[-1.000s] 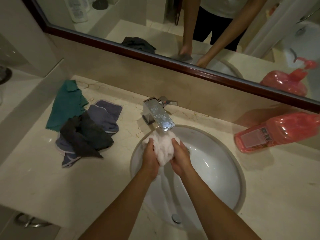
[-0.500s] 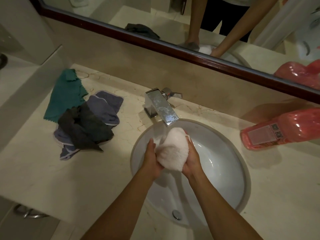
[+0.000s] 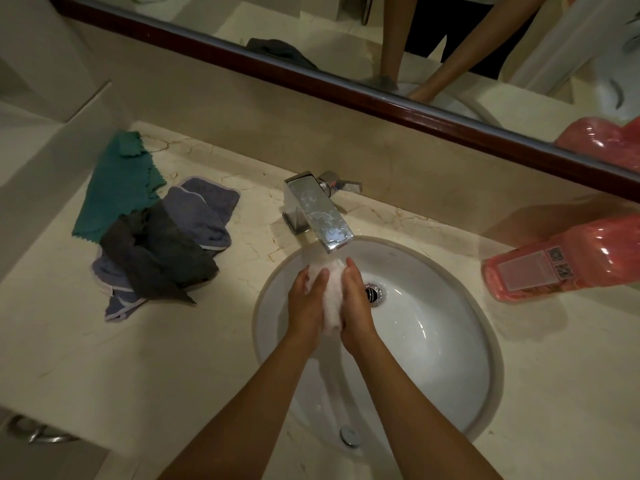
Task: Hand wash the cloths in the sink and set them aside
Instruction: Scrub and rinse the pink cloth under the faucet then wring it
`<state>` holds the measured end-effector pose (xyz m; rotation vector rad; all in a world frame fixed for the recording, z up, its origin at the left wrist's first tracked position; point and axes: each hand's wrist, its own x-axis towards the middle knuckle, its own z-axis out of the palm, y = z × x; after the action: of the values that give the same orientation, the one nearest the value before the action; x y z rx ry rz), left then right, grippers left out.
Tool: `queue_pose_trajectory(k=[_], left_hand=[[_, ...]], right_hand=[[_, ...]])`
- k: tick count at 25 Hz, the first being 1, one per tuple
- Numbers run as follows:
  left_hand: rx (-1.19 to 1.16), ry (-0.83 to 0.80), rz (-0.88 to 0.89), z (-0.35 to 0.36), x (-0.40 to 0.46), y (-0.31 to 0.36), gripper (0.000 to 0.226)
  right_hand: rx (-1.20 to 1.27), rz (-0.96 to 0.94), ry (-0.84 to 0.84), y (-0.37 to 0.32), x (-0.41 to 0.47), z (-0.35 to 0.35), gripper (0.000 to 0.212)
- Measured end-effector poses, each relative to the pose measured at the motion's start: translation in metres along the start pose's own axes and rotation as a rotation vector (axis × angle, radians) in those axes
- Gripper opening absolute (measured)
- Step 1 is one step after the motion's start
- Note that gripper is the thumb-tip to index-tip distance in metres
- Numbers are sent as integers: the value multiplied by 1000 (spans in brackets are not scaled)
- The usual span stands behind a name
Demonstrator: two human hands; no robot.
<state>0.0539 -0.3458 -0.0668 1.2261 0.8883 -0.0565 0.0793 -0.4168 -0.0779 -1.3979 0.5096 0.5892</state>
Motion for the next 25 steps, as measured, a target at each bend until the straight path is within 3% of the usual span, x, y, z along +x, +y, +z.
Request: queue_pose_trajectory(k=[4, 10, 16, 19, 21, 25], left_hand=[[5, 100, 20, 3, 12, -9, 27], [-85, 120, 100, 8, 14, -12, 27], [-3, 68, 66, -1, 21, -16, 20], [89, 9, 202, -2, 22, -16, 35], [94, -20, 229, 0, 21, -17, 37], [-27, 70, 135, 1, 24, -22, 9]], right_hand=[[-88, -71, 51, 1, 2, 10, 22], [100, -146, 141, 5, 17, 18, 21], [69, -152, 235, 13, 19, 12, 24], [80, -189, 268, 10, 23, 11, 29], [106, -153, 289, 7, 23, 13, 37], [307, 33, 221, 13, 24, 7, 42]])
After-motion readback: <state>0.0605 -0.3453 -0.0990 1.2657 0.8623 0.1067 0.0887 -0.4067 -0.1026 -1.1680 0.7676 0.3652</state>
